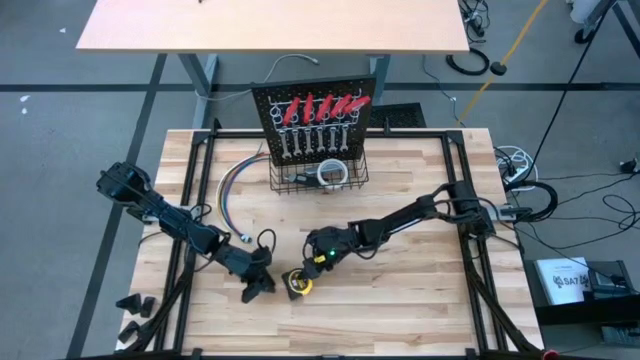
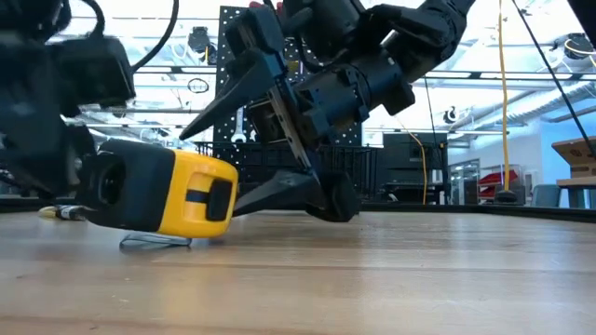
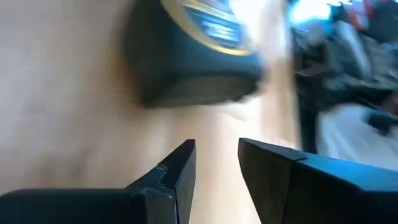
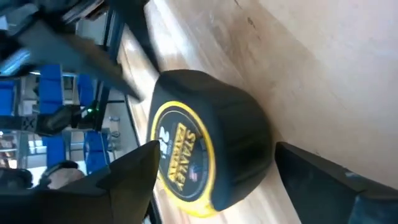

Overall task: Hang tools onto peg board
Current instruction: Hang the measuring tape on the peg board

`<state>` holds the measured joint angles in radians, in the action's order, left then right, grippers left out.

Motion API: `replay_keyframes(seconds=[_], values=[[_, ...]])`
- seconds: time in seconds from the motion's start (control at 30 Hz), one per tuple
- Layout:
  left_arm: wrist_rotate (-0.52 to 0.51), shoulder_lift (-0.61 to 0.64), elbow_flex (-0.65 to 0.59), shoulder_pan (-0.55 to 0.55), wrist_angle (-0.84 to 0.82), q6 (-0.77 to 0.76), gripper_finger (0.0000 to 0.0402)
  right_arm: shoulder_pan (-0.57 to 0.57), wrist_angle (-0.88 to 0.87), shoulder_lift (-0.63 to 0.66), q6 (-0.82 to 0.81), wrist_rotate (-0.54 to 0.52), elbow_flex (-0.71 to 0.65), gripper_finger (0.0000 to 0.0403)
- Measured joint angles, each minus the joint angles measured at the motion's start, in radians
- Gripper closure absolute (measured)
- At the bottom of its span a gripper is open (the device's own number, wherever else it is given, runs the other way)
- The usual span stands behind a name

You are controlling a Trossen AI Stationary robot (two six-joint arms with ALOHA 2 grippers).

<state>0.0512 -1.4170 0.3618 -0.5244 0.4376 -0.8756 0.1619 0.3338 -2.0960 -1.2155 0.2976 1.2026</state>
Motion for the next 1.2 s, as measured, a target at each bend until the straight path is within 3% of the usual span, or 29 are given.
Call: replay_keyframes(seconds=[0.13,0.37,0.63,0.83,1.2], values=[[0.072,0.001,0.0,-0.02,0.054,0.026,0.0275,-0.009,-0.007,0.0,0.032,0.004,0.0,0.0088],[-0.046,-0.009,0.03,-0.02,0.022,0.087,0.0275,0.008,-0.019,0.002,0.041,-0.004,0.001,0.0088],[-0.014,-0.135,0.131,-0.012,0.016,0.157,0.0275,0.067,-0.074,0.003,-0.002,-0.03,0.002,0.0088],[0.002,-0.254,0.195,0.021,-0.075,0.146,0.0275,0.07,-0.009,0.003,0.023,-0.089,0.0,0.0089],[0.031,-0.266,0.215,0.074,-0.085,0.146,0.0275,0.076,0.114,0.001,0.027,-0.16,-0.002,0.0089]])
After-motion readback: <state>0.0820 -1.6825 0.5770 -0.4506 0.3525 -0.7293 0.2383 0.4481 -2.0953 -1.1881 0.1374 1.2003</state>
